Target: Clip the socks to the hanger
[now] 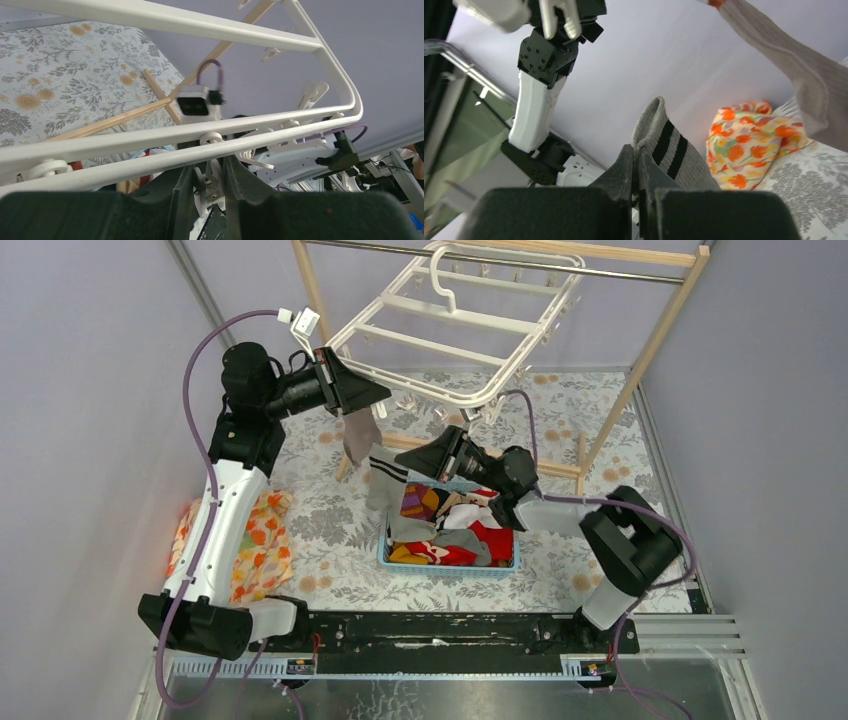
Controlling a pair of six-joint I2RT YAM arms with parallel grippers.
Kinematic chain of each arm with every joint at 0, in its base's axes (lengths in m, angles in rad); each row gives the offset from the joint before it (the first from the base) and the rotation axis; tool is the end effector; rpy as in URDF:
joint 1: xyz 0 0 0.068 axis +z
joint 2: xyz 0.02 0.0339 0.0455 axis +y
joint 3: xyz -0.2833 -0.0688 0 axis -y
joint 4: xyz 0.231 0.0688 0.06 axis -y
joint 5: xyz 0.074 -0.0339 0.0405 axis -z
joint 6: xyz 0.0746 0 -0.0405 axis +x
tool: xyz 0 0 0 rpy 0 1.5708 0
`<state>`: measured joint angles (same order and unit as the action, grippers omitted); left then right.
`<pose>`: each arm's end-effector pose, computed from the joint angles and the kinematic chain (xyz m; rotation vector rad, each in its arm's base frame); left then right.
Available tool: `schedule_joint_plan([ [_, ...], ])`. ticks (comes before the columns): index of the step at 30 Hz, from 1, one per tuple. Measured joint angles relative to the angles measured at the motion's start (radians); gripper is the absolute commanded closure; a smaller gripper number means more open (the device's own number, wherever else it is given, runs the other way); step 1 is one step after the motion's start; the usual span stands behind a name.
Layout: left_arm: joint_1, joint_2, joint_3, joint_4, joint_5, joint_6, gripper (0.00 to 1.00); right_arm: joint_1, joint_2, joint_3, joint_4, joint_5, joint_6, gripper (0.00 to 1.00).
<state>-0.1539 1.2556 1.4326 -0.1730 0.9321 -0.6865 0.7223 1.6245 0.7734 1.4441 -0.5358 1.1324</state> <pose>0.2551 -0.1002 0.4831 0.3495 1.7121 -1.3552 0.2353 0.2581 0.3394 -0.3437 1.2356 1.9017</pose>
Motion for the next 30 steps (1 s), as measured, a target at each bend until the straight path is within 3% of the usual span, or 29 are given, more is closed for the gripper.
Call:
schedule_joint_plan([
  [7,0.010,0.000,-0.004,0.023,0.037,-0.018,0.98,-0.052,0.185,0.256,0.085,-0.223,0.245,1.00],
  [14,0.024,0.003,-0.005,0.043,0.077,-0.038,0.98,-0.073,0.240,0.440,0.120,-0.378,0.385,1.00],
  [30,0.038,0.032,-0.014,0.100,0.142,-0.090,0.98,-0.097,0.296,0.580,0.126,-0.454,0.472,1.00],
])
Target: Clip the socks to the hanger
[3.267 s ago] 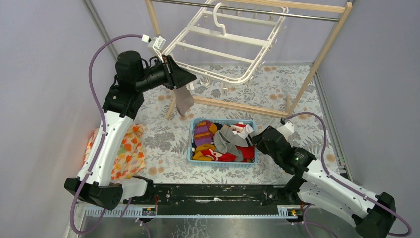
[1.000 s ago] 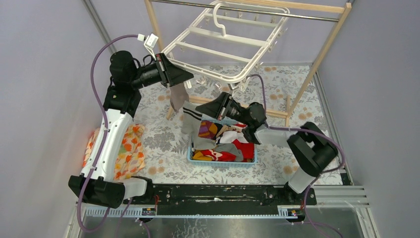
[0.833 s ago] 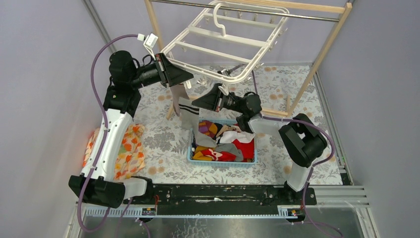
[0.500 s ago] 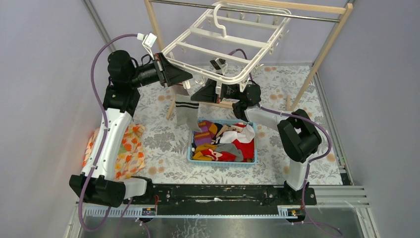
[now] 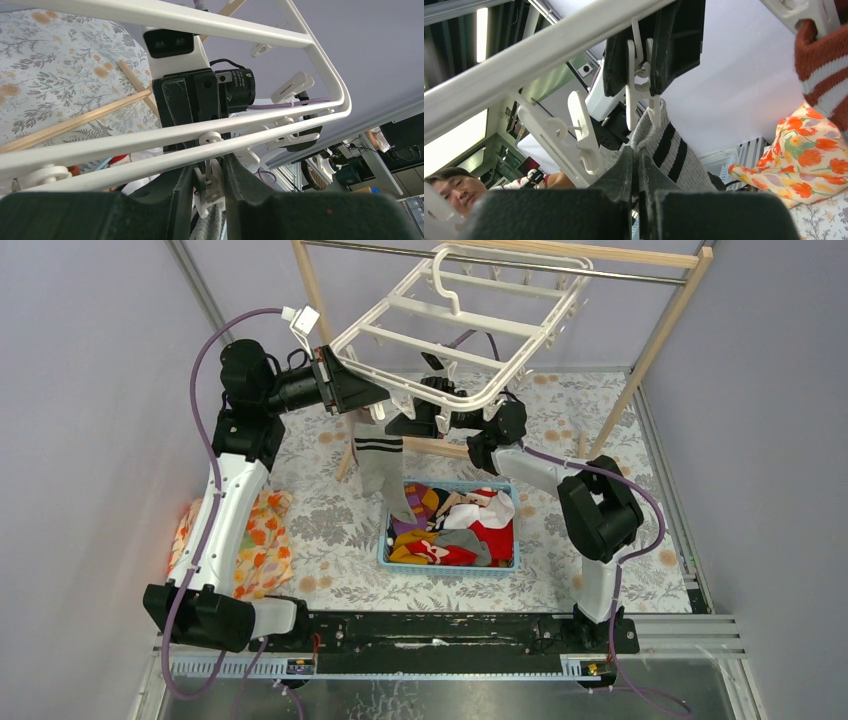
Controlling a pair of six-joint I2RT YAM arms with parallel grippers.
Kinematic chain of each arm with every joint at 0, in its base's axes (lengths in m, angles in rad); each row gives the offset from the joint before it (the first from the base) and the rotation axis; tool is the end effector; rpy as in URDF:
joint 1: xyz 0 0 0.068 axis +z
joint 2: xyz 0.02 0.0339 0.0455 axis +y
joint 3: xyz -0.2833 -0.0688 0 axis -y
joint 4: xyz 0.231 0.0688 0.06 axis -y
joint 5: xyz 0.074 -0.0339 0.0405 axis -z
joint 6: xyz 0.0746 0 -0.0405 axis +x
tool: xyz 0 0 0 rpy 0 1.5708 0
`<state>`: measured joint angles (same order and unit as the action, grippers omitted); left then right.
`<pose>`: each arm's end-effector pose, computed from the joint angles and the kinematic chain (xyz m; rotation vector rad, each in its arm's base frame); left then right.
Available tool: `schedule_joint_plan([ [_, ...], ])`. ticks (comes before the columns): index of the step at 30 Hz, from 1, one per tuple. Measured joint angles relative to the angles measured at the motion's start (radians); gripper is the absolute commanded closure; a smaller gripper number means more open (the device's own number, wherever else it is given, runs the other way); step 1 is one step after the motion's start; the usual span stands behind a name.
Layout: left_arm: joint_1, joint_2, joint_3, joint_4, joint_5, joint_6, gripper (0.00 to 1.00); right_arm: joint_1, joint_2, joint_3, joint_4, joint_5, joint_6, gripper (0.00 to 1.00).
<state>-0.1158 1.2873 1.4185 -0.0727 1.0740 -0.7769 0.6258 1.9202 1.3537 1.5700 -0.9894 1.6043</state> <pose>0.2619 -0.0965 0.4816 0.4041 1.7065 -1.4751 0.2924 0.2883 0.4033 -0.7792 1.1736 2.2220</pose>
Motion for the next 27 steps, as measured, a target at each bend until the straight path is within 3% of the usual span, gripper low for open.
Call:
schedule_joint_plan([
  [27,0.000,0.004,0.000,0.028,0.035,-0.019,0.98,-0.021,0.014,0.024,0.006,0.007,0.005,1.00],
])
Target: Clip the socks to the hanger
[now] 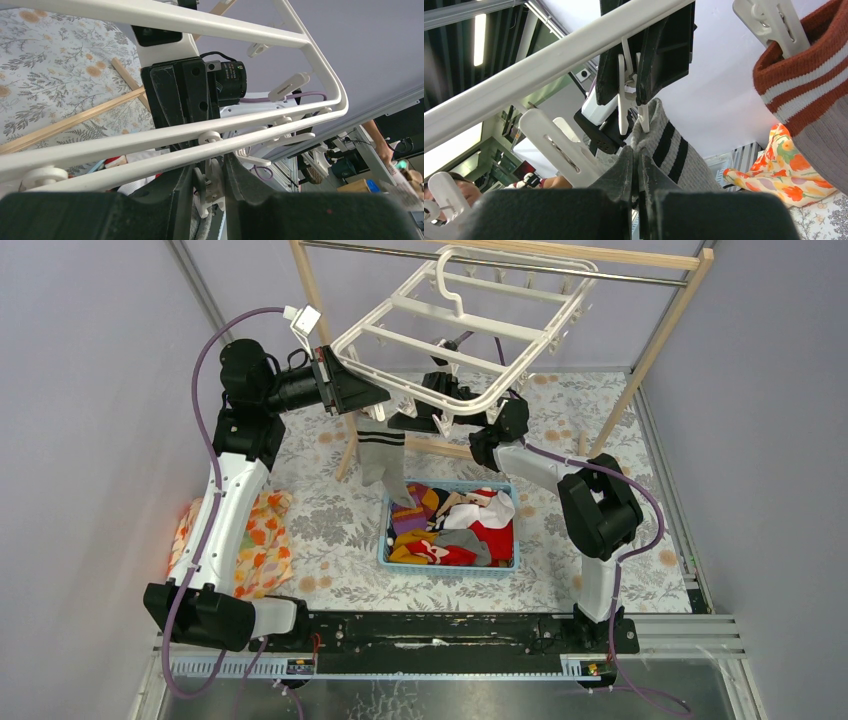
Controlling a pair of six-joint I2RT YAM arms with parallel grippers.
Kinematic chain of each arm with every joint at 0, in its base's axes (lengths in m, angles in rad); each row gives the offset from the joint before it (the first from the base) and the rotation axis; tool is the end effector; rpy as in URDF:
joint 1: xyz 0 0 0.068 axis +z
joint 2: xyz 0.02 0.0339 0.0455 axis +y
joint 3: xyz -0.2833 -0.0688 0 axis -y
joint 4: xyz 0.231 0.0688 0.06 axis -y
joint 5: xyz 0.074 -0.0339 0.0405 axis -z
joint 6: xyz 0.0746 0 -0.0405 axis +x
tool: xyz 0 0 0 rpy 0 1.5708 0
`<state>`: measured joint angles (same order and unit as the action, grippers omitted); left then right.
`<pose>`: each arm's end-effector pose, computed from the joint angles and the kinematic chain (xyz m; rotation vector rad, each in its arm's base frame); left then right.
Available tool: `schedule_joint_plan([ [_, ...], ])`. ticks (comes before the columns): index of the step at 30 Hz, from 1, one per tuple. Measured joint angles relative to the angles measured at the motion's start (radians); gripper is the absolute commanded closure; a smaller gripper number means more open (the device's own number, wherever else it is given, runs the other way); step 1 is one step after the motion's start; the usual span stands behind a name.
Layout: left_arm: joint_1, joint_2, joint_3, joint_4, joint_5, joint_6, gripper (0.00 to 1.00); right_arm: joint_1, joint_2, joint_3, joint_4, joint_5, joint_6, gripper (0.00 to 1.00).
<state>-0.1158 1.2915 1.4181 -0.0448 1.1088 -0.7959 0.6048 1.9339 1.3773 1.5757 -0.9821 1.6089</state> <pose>0.2608 -0.0976 0.4833 0.4363 1.6972 -1.5035 0.3011 0.2836 0.4055 -0.7624 1.1589 2.2056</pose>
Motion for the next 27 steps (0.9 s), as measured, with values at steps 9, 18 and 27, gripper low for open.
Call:
schedule_joint_plan([
  [9,0.000,0.000,0.000,0.001,0.006,0.000,0.98,0.000,0.000,0.000,0.000,0.005,0.000,1.00],
  [18,0.000,0.000,0.000,0.005,0.007,-0.003,0.98,0.000,0.000,0.002,0.000,0.037,-0.012,1.00],
  [27,0.000,0.000,0.000,0.006,0.007,-0.007,0.99,0.000,-0.001,0.002,0.000,0.074,-0.030,1.00],
])
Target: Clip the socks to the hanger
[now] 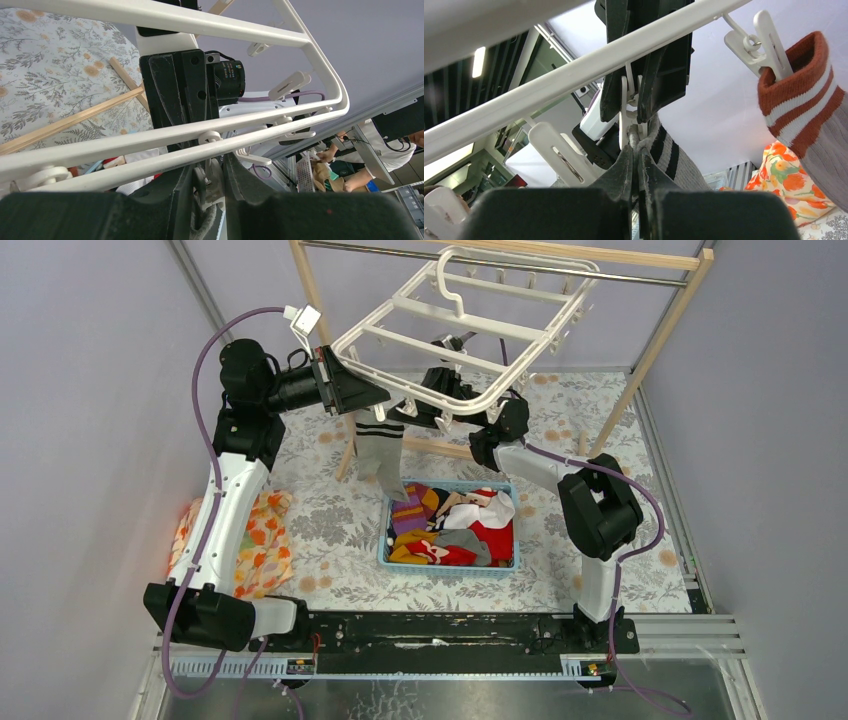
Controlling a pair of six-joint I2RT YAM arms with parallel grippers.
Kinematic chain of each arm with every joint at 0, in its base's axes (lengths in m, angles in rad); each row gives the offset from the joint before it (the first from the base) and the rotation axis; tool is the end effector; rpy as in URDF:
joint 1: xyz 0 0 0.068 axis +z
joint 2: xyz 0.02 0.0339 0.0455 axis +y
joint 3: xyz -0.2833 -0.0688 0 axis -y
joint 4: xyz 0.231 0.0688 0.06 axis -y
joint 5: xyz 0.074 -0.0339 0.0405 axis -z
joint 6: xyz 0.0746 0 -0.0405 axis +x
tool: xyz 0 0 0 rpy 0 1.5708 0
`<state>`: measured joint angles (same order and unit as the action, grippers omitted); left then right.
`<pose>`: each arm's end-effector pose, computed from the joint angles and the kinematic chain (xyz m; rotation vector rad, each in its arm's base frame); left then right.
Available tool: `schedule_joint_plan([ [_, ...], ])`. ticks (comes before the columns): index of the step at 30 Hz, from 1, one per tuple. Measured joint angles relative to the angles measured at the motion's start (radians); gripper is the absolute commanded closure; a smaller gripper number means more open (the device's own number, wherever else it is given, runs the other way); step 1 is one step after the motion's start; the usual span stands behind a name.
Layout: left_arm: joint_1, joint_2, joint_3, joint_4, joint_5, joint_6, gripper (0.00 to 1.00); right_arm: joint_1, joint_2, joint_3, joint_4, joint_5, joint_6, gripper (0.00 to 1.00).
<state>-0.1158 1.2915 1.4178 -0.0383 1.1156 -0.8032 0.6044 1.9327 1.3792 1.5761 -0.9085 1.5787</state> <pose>0.2603 -0.0977 0.4838 0.4409 1.6957 -1.5109 0.3046 0.2819 0.4104 -0.6908 1.0990 2.1900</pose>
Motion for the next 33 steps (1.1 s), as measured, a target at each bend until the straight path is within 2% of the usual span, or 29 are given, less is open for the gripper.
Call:
schedule_joint_plan([
  [10,0.000,0.000,0.000,0.000,0.000,0.000,0.97,-0.001,0.000,0.000,0.000,0.028,-0.011,1.00],
  [24,0.000,-0.001,0.000,-0.014,0.008,0.047,0.45,-0.005,-0.001,0.000,0.005,0.064,-0.029,1.00],
  [30,-0.001,-0.014,0.001,-0.068,0.020,0.102,0.16,-0.009,-0.007,0.000,0.004,0.084,-0.036,1.00],
  [33,0.003,-0.030,0.005,-0.124,0.018,0.149,0.09,-0.009,-0.007,0.000,0.004,0.086,-0.036,1.00],
])
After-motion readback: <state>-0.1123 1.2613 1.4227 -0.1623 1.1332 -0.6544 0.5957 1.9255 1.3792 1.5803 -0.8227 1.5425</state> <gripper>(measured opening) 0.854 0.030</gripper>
